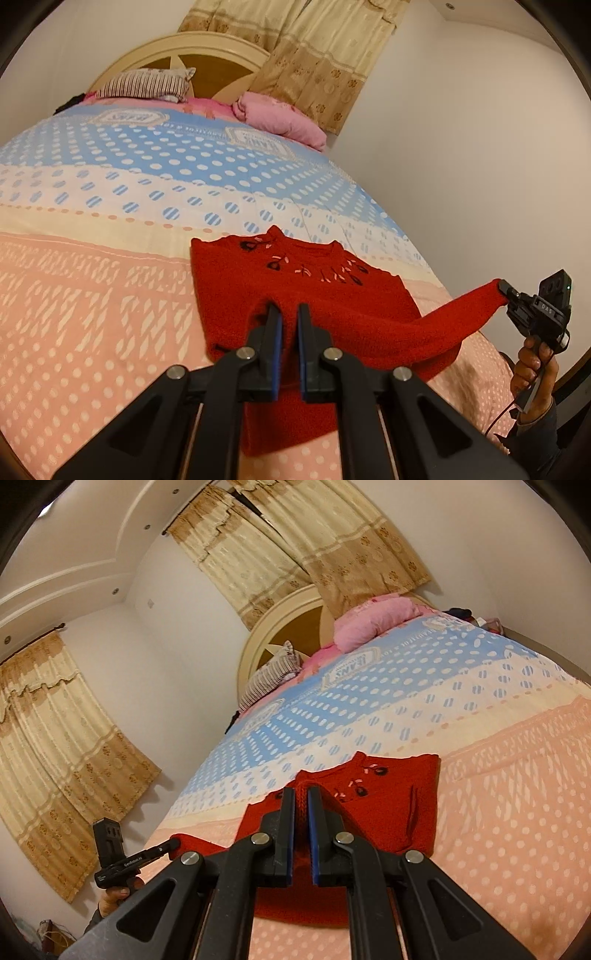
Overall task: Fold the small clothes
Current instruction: 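Lift the hem with both grippers and fold it up onto the collar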
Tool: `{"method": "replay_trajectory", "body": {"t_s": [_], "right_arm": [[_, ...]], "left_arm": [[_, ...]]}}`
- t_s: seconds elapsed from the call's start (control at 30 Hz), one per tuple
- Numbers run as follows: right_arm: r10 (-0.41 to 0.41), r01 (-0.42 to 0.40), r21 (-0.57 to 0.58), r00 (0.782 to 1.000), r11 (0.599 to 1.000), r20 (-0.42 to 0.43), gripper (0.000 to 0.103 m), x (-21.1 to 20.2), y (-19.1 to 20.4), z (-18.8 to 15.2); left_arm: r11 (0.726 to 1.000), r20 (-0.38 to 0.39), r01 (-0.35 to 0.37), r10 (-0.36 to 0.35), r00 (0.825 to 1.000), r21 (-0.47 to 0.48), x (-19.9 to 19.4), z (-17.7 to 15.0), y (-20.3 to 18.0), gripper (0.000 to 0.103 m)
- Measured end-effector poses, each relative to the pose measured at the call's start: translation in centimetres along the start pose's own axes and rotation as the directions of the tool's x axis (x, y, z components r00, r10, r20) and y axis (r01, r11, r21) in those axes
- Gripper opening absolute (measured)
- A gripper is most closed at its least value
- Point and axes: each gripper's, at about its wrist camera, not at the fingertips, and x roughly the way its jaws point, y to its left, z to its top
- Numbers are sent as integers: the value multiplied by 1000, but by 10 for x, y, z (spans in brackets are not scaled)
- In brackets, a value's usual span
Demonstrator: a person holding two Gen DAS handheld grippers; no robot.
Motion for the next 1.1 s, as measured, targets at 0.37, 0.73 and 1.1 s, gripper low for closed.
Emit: {"method": "replay_trajectory", "body": {"t_s": [0.37,0.73,1.1], "right_arm": [[-61,64,57,997,996,-56,6,61,-34,19],[-129,142,98,984,985,-126,6,137,-70,48],[-302,319,42,925,947,-232,17,213,-108,39]], "left_arm": [[1000,-59,-2,0,998,-31,52,30,21,8],[999,-135,-20,15,991,-35,112,62,46,7],[991,-150,-133,128,980,-23,134,60,66,24]]}}
